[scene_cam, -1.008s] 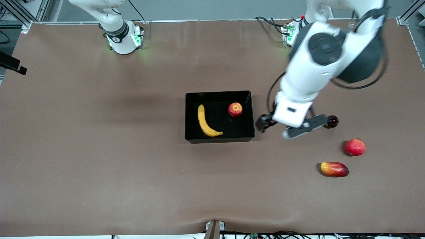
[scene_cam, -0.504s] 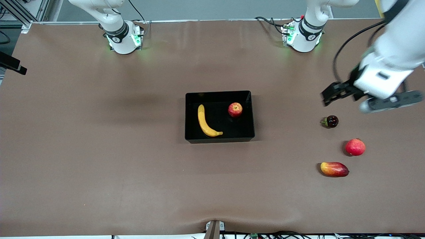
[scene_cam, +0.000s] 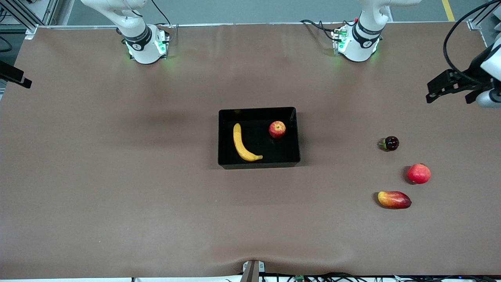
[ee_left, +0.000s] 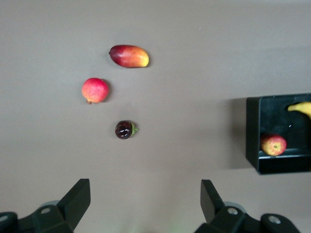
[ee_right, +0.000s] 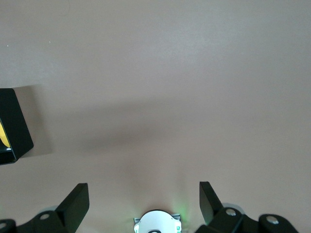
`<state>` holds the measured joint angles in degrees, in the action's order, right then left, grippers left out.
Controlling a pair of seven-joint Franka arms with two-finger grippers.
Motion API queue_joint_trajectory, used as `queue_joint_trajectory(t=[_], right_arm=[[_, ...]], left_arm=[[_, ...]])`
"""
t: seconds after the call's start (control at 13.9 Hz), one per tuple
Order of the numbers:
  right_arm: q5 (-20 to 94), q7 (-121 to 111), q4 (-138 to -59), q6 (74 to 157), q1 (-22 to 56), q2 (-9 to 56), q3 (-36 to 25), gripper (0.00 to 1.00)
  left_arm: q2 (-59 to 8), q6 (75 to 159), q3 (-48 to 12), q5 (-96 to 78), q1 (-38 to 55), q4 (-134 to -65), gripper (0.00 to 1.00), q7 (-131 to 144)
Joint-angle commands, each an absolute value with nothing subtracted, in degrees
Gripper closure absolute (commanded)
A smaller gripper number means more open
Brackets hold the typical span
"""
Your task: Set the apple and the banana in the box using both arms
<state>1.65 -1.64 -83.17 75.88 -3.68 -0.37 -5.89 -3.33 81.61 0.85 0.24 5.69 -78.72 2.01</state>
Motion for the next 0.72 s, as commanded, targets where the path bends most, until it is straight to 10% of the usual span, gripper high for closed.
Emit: queue_joint_trajectory(t=[0.0,0.65], right_arm=[[2.81,-2.46,-82.27,75.23,-5.01,0.09,-5.19,0.0],[2.81,-2.46,-82.27,75.23,-5.01,0.09,-5.19,0.0]], left_arm=[[1.14,81.83,-3.14,0.62,0.99,-84.28,0.0,0.35],[5.1,82.44,-3.52,0.97,1.05,-89.03,0.0,0.18]])
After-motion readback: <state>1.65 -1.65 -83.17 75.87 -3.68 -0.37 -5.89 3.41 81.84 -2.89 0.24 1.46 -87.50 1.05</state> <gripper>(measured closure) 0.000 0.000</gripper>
